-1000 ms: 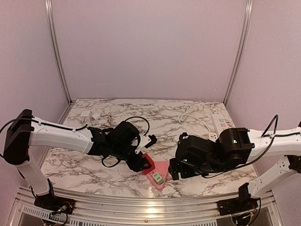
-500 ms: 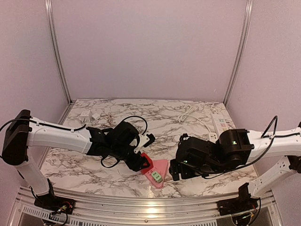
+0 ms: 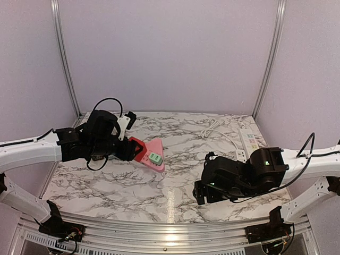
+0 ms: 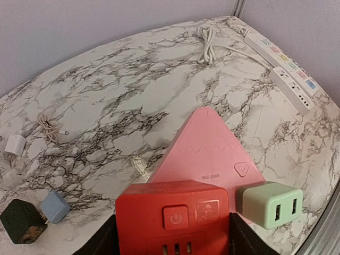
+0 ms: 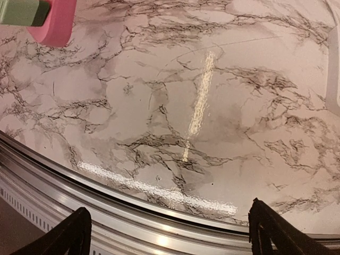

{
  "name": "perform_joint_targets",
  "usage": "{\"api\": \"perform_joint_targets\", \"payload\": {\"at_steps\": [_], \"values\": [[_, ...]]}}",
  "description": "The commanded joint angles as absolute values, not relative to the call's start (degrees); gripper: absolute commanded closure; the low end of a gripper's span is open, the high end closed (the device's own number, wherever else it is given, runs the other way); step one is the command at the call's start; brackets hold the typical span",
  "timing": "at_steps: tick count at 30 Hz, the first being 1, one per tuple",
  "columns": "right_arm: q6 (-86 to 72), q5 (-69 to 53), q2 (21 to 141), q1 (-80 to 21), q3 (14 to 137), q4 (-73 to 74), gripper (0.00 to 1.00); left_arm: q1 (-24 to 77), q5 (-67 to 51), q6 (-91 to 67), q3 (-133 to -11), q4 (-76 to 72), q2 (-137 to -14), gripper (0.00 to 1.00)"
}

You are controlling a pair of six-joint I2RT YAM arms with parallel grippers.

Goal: Insert the plug
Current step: Place the socket at the corner of the board.

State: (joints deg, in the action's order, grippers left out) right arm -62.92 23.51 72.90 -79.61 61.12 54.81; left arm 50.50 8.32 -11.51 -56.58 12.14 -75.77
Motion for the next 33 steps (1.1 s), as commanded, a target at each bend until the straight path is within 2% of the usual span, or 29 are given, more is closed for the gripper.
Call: {"api": "perform_joint_targets", "payload": {"at_steps": [1,12,22,33], "values": [[-63.66,24.69,71.37,-80.16,60.88,52.68,0.03,45.92,14.13,-14.19,-55.25,12.43,-68.98,0.93],[-63.66,24.24,71.06,-80.12,59.55,51.68,0.03,29.48,19.91,-18.67,-52.21,16.16,-58.45,0.95],[-63.67,23.81,71.0,-80.16,58.91,50.72,0.03,17.33,22.07,-24.59,-48.96,16.88,-55.35,1.0],[-62.81,23.0,72.18,-80.16,58.97,49.83,0.03,8.79,23.36,-37.53,-43.03,17.9,-56.63,1.0]]}}
